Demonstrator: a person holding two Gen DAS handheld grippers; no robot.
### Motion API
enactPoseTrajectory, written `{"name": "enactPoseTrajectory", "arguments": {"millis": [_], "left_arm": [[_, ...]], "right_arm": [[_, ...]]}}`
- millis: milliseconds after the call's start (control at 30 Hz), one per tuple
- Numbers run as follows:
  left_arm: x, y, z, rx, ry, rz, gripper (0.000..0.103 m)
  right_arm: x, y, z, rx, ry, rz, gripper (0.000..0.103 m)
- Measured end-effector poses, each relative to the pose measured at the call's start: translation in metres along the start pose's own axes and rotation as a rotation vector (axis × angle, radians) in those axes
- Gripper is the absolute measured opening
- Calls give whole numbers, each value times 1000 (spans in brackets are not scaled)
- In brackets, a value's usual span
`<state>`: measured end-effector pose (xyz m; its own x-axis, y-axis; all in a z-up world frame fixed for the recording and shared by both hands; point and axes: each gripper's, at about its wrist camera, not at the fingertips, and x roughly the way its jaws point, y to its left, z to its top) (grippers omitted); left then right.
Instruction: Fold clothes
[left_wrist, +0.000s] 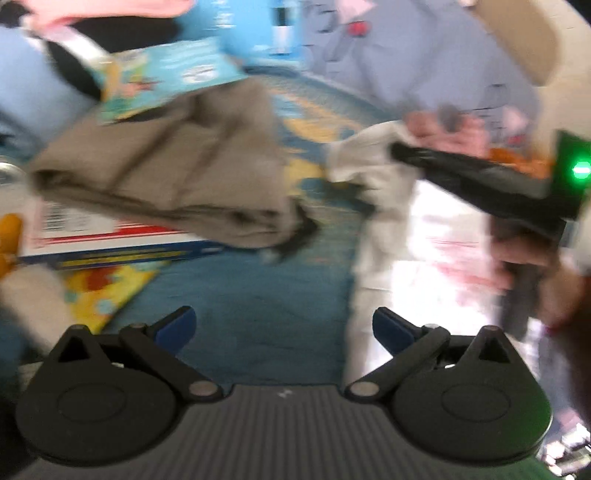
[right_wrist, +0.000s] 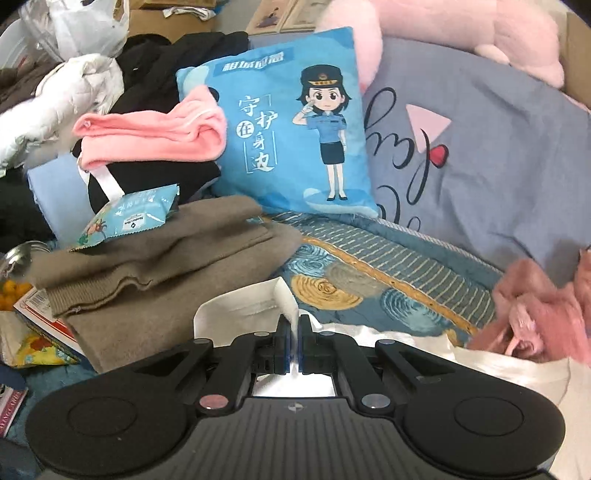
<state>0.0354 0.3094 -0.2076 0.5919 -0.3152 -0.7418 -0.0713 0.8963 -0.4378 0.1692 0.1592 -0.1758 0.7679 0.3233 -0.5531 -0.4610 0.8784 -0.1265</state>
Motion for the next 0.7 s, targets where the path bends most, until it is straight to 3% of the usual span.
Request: {"name": "enactPoseTrajectory", "arguments": {"millis": [100, 200, 367, 467, 533, 567, 700], "left_arm": [[9, -5, -1, 25, 66, -68, 103], [23, -27, -8, 139, 138, -9, 103], [24, -52, -17, 285, 131, 28, 98], [22, -53, -20, 296, 120, 19, 70], [26, -54, -20, 301, 138, 8, 16], [30, -55, -20, 306, 150, 8, 10], [37, -65, -26, 369, 175, 0, 5]], "right_arm": [[-3, -1, -1, 5, -7, 10, 3], [-5, -4, 0, 12, -15, 16, 3], [-10, -6, -2, 17, -26, 26, 3], [-12, -7, -3, 26, -34, 31, 3], [-13, -7, -2, 29, -38, 36, 3], [-13, -6, -2, 30, -40, 39, 3], [-17, -3, -1, 24, -53, 45, 3]]}}
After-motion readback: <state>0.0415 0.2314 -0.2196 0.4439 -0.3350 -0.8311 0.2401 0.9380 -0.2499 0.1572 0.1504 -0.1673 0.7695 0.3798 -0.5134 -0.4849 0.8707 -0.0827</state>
